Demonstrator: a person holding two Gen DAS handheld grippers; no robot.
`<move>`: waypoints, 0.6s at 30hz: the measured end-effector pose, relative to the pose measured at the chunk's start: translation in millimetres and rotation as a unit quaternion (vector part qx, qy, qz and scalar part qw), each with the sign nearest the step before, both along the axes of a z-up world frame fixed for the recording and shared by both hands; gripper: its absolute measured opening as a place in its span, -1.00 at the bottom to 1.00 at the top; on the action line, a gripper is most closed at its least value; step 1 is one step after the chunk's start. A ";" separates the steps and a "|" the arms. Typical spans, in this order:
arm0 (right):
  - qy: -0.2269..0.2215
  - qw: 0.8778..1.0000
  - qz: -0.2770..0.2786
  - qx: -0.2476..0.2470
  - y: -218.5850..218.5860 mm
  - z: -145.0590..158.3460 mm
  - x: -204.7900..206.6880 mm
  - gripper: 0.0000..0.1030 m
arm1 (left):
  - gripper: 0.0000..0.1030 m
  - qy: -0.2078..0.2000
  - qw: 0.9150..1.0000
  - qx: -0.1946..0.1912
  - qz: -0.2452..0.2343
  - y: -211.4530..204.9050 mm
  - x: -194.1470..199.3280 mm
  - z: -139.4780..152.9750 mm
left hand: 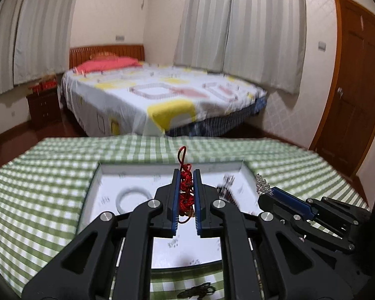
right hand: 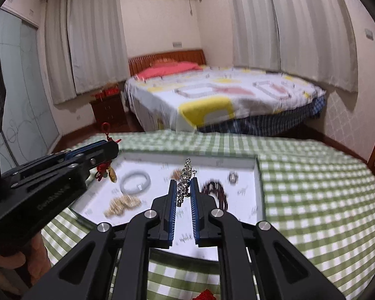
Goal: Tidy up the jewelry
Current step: 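Carry the red tassel and silver brooch into the box and release both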
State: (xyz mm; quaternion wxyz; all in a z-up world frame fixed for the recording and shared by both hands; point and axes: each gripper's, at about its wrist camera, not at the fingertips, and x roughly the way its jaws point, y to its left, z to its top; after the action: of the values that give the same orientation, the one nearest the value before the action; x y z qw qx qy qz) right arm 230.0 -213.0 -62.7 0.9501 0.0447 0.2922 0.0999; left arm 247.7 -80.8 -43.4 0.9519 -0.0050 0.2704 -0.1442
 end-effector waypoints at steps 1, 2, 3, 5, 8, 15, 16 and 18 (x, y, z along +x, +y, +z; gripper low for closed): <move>0.011 1.000 -0.001 -0.001 0.1 -9.2 3.8 -0.78 | -0.80 0.013 1.000 0.006 0.000 -2.5 5.5 -11.3; 0.018 1.000 -0.001 -0.002 0.7 -15.0 6.0 -0.78 | -0.80 0.024 1.000 0.010 0.000 -3.8 10.1 -20.5; 0.028 1.000 -0.002 -0.004 0.4 -23.5 9.9 -0.78 | -0.80 0.032 0.999 0.012 0.001 -3.3 13.0 -26.8; 0.044 0.999 -0.002 -0.007 0.3 -36.5 15.9 -0.78 | -0.80 0.053 0.998 0.017 0.004 -3.2 20.7 -43.8; 0.063 0.998 -0.001 -0.008 -1.8 -47.8 23.1 -0.78 | -0.80 0.080 0.996 0.027 0.007 -3.3 31.0 -63.2; 0.097 0.995 -0.001 -0.008 -2.9 -61.4 34.5 -0.78 | -0.80 0.125 0.991 0.040 0.010 -3.4 43.5 -88.5; 0.101 0.995 0.000 -0.010 -2.4 -62.3 36.3 -0.78 | -0.80 0.124 0.991 0.043 0.011 -3.8 44.1 -89.2; 0.111 0.994 0.002 -0.014 -1.6 -65.1 40.0 -0.78 | -0.80 0.126 0.991 0.043 0.010 -4.0 45.7 -89.1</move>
State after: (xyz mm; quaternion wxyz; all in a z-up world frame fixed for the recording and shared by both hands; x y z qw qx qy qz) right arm 269.9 -214.6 -127.8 0.9122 0.0416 0.3970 0.0924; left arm 293.4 -84.8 -132.5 0.9109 0.0154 0.3942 -0.1211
